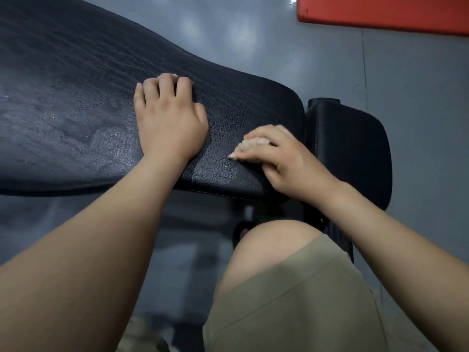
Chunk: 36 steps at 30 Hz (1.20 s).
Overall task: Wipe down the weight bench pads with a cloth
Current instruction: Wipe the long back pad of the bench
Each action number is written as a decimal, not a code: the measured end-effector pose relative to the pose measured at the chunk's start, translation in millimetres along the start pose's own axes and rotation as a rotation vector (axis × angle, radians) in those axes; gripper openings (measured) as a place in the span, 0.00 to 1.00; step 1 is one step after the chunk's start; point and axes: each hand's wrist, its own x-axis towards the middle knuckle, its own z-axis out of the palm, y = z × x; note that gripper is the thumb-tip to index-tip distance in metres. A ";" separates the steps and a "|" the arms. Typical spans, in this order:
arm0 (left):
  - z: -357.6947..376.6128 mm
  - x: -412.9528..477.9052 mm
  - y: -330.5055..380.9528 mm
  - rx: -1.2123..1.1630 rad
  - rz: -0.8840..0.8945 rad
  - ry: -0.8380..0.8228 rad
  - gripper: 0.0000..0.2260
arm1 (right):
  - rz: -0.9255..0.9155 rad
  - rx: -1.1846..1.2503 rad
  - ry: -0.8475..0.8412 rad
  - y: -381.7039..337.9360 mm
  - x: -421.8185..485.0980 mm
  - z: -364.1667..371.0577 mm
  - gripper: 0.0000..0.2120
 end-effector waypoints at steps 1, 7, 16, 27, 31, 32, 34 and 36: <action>0.0 0.1 -0.2 -0.002 -0.004 0.001 0.19 | -0.010 0.007 -0.034 0.0 -11.0 -4.0 0.20; -0.9 -0.4 0.9 -0.004 -0.006 0.004 0.18 | 0.113 -0.090 0.042 36.8 -36.2 -28.4 0.18; -0.7 -0.4 1.5 0.002 0.003 -0.004 0.18 | 0.466 -0.138 0.261 8.6 -53.0 -0.4 0.22; -3.5 -2.9 -0.7 -0.063 0.030 -0.079 0.21 | 0.341 -0.032 -0.130 8.7 -82.6 -35.6 0.31; -4.6 -13.4 -5.3 -0.095 0.079 -0.105 0.25 | 0.309 -0.021 -0.158 -0.3 -81.1 -33.7 0.30; -4.4 -14.5 -6.2 -0.092 0.081 -0.095 0.26 | 0.284 -0.012 -0.152 -4.2 -79.9 -30.9 0.30; -3.8 -14.9 -5.0 -0.084 0.068 -0.077 0.26 | 0.246 -0.008 -0.133 -9.8 -77.0 -25.2 0.29; -3.0 -14.8 -2.8 -0.078 0.059 -0.064 0.25 | 0.232 -0.019 -0.120 -12.7 -72.3 -20.3 0.29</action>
